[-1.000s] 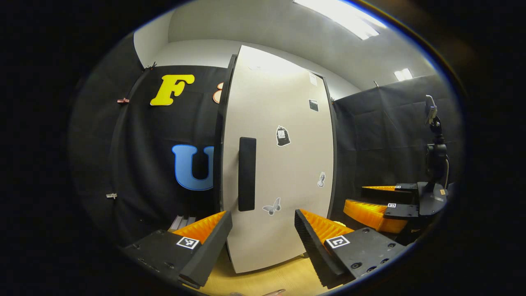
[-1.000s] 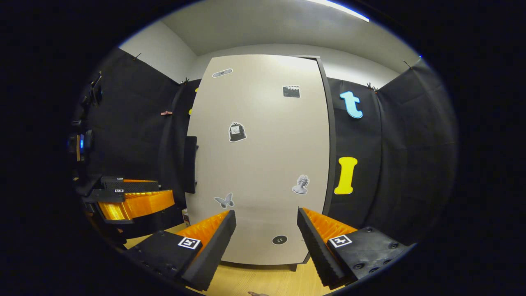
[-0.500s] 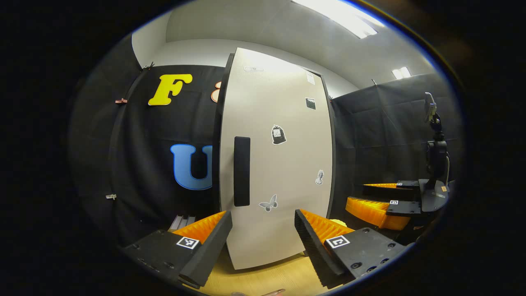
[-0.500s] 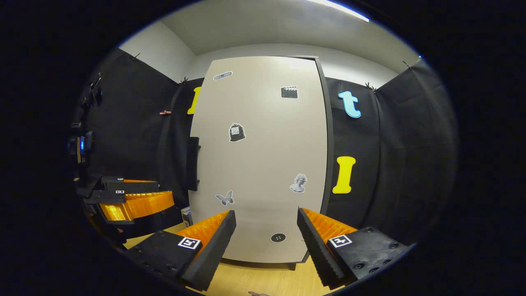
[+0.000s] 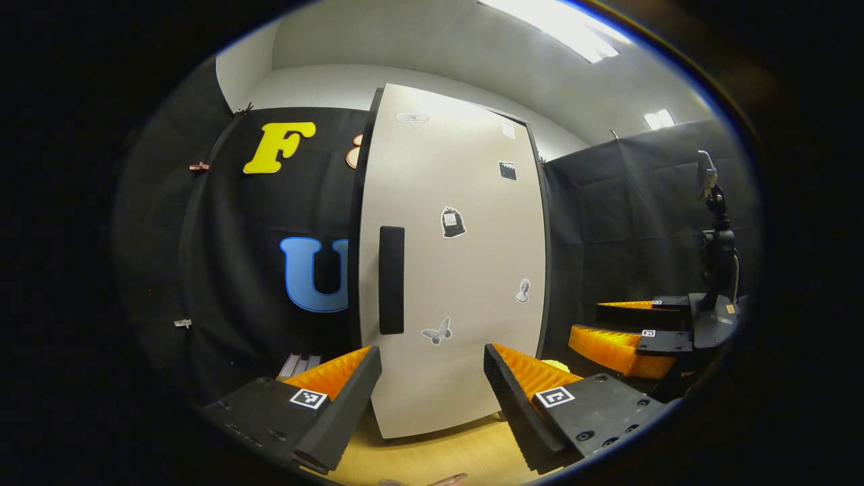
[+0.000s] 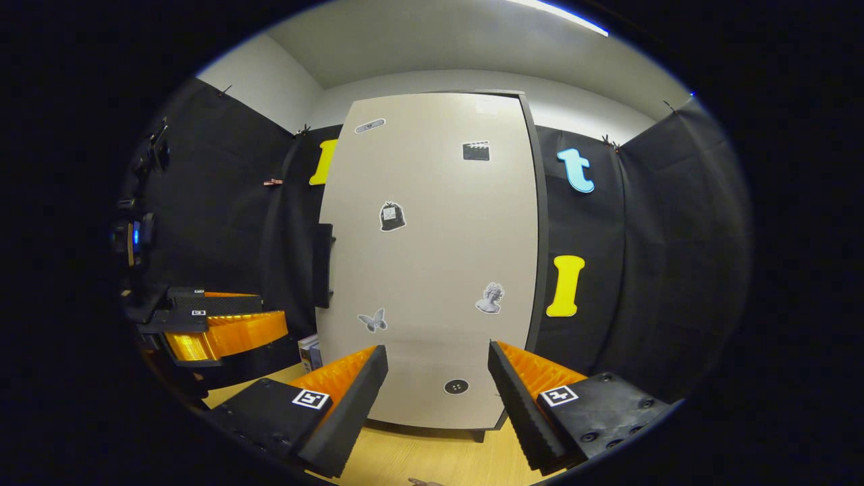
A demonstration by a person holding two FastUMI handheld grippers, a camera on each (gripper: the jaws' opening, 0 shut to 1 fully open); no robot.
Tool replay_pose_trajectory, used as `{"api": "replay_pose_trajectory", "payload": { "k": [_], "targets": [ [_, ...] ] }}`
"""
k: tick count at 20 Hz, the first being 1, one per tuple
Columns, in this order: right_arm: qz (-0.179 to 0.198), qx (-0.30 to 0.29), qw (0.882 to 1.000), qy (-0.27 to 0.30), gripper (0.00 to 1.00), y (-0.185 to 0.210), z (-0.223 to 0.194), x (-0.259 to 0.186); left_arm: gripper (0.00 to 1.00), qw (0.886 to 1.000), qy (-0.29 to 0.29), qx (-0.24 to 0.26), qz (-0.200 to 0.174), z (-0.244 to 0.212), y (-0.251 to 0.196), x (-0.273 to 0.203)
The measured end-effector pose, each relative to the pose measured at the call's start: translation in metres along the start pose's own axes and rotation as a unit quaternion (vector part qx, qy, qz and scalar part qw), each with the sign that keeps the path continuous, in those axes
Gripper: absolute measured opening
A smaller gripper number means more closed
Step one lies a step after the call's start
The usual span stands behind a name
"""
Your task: Open the cabinet door with the right hand, grasp the bottle in the cabinet with the left hand and place it on the coaster, then close the cabinet door with the right hand.
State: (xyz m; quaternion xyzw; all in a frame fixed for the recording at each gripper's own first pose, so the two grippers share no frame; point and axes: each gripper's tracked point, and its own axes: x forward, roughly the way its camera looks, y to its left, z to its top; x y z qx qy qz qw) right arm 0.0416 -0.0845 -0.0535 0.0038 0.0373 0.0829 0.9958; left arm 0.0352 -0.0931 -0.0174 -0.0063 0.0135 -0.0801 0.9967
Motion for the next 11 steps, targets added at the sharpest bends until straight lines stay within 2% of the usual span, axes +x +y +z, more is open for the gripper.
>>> {"api": "replay_pose_trajectory", "payload": {
  "k": [11],
  "targets": [
    [-0.004, -0.003, 1.000, 0.002, 0.97, -0.0031, -0.0011, 0.0014, 0.96, 1.000, 0.002, 0.004, -0.004, -0.0017, -0.0027, 0.0015]
  ]
}}
